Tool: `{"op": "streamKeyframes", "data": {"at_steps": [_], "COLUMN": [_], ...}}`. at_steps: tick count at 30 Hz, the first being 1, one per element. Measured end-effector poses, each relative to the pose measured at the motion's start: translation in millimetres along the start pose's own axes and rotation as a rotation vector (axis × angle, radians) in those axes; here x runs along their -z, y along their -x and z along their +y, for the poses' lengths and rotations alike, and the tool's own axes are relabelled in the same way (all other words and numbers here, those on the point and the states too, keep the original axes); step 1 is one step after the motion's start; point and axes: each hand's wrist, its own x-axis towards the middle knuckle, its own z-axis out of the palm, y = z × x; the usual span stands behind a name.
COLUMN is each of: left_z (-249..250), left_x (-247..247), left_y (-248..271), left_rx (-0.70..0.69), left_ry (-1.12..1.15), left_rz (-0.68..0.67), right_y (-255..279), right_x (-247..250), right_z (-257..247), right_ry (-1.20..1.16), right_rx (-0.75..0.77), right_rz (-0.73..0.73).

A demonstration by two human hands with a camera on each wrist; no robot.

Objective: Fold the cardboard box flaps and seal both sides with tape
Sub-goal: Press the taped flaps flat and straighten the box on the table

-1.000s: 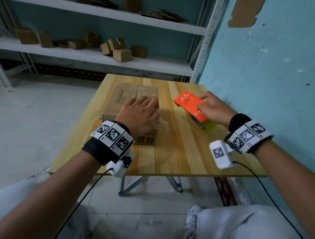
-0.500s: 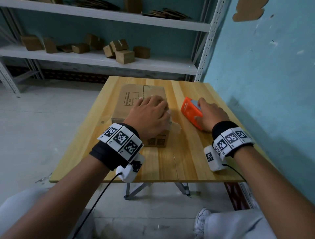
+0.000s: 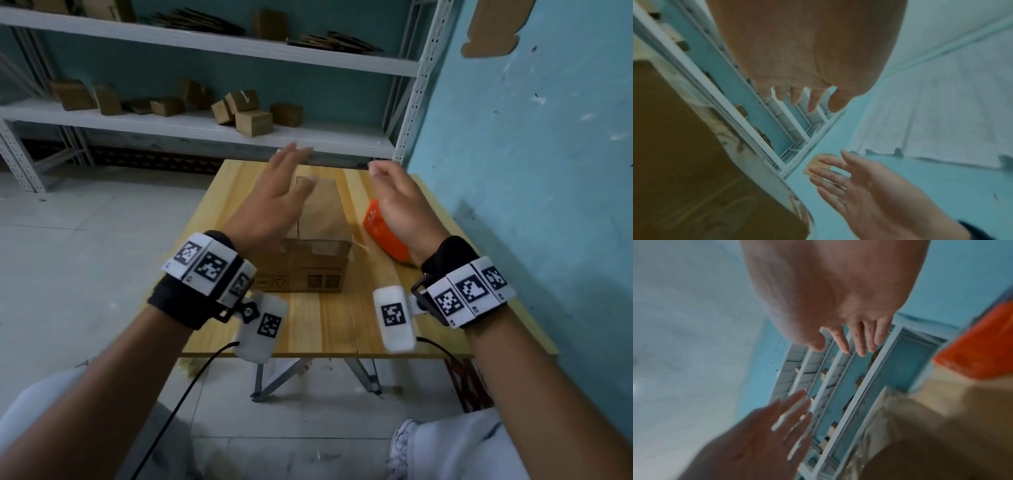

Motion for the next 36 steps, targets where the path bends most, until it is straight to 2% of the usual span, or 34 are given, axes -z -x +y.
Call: {"op": "streamKeyframes", "data": {"at_steps": [5,11,21,27,36], "left_z": [-20,-37,-32,-35,-33], "left_x": [25,25,15,12,10], "left_y": [15,18,18,17,18], "left_rx": [0.215,0.295,0.316,0.380,0.372], "left_ry": [0.368,0.675,0.735,0.770,0.755], "left_rz": [0.085,0.149,0.102,0.081,0.064], "right_y": [10,12,10,10,13], "right_x": [-25,-38,-41,-39,-39], "right_z": [-10,-9,-5,0,-5], "right_ry": [-0.243,-0.428,-0.473,-0.469,-0.446], "right_rx": [-0.069,-0.140,-0.176,-0.180,-0.198], "right_rz": [-0.098,-0.128,-0.144,-0.158,-0.212]}}
